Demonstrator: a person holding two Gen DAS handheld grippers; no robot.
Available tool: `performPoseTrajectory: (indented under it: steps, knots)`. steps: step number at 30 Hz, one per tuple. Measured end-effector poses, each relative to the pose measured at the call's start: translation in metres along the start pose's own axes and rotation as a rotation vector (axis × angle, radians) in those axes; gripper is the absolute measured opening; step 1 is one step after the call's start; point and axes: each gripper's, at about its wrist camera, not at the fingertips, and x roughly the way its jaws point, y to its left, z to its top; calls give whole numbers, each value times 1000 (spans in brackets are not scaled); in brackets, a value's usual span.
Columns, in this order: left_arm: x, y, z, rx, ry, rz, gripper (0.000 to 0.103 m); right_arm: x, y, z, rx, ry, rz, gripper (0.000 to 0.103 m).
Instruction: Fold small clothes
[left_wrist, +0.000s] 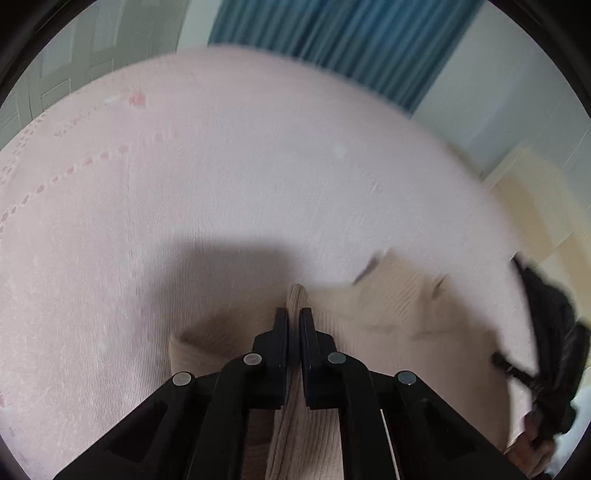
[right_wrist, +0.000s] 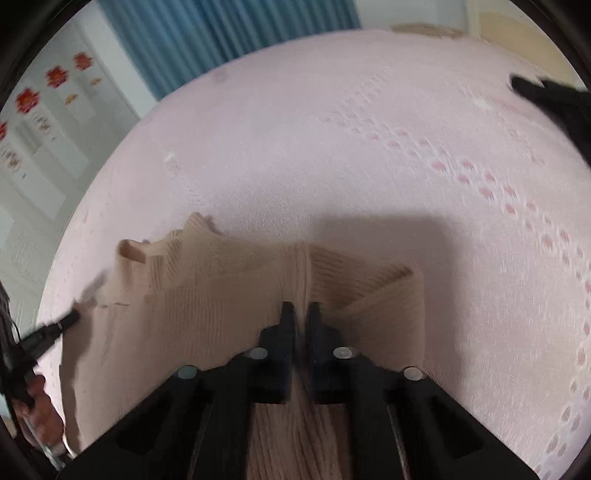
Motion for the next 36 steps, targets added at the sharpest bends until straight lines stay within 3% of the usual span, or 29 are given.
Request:
performPoseTrajectory:
  steps: [2, 4, 7, 9, 12, 16, 19, 22, 25, 27, 36]
  knots:
    - [1, 2, 4, 5, -1, -6, 6, -11, -2, -2, -3, -50, 39, 6]
    - [18, 1, 1, 32, 48, 49, 7, -13, -10, -4, 32, -62, 74, 6]
    - [29, 3, -8, 40, 85, 87, 10, 2, -15, -5, 49, -2, 3, 6]
    - [27, 3, -8, 38, 83, 76, 10, 3, -10, -7, 37, -5, -19, 7]
    - [19, 4, -5, 40, 107, 33, 16, -15, 3, -8, 22, -30, -47, 16]
    - [2, 8, -6, 52, 85, 14, 35, -46, 41, -15, -48, -93, 18, 35]
    - [-15, 17, -12, 32, 63, -26, 43, -49, 77, -29, -113, -60, 71, 35]
    - [-25, 27, -18, 30, 64, -61, 53, -38, 104, -54, -152, -13, 71, 35]
    - [-31, 41, -27, 36, 65, -72, 54, -13, 125, -73, -213, 35, -7, 35]
    - [-33, 51, -33, 39, 73, -80, 54, -7, 134, -76, -242, 8, -70, 36]
    - [-34, 88, -43, 1, 91, -131, 54, 39, 138, -34, -123, 64, -145, 36]
